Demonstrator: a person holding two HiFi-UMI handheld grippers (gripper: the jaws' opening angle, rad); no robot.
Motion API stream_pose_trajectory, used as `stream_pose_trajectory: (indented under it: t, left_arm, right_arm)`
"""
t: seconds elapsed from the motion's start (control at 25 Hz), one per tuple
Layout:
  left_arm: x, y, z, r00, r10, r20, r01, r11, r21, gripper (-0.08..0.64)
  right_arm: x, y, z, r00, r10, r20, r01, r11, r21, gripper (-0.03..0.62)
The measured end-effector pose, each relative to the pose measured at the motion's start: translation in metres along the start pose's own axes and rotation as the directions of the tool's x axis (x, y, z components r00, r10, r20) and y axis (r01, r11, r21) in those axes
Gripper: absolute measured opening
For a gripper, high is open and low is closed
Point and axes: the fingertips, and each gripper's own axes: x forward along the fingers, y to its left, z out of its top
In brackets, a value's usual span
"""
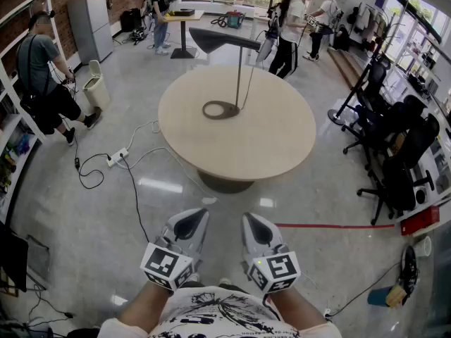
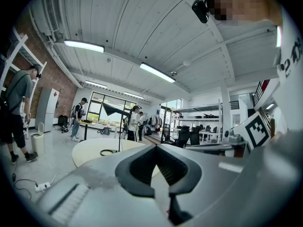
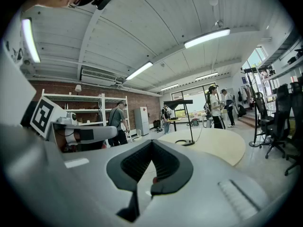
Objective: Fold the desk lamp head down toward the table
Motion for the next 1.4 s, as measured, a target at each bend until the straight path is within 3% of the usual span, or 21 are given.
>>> stream_pose_trajectory:
  t: [0.6,0.88,1.16,1.4]
  left_arm:
    - [0.014,-0.02,-0.016,1.0,0.025,-0.009,-0.025,0.999,-0.031,0.006]
    - [0.023,-0.029,-0.027,0.995,0.097,0.004,-0.097,0.995,-0.019,0.006]
    - [0.031,-0.014,-0.052,0.991,0.125,-0.04,-0.126,0.992,-0.013,0.006]
    - [0.056,0.023,-0.049,0.989,0.144,-0.025,-0.145,0.989,-0.02,0.006]
  right_arm:
    - [-0.017,-0.024,-0.003,0.999,-0.021,0.034,0.021,1.0,0.017,0.009]
    - [-0.032,-0.068,-0.019,0.998,-0.063,0.008,0.063,0.998,0.015,0.009]
    - [-0.011,-0.077,-0.036,1.0,0.005,-0.013,-0.005,0.999,0.046,0.009]
    - [0.023,-0.077,-0.036,0.998,0.053,-0.02,-0.052,0.998,0.018,0.009]
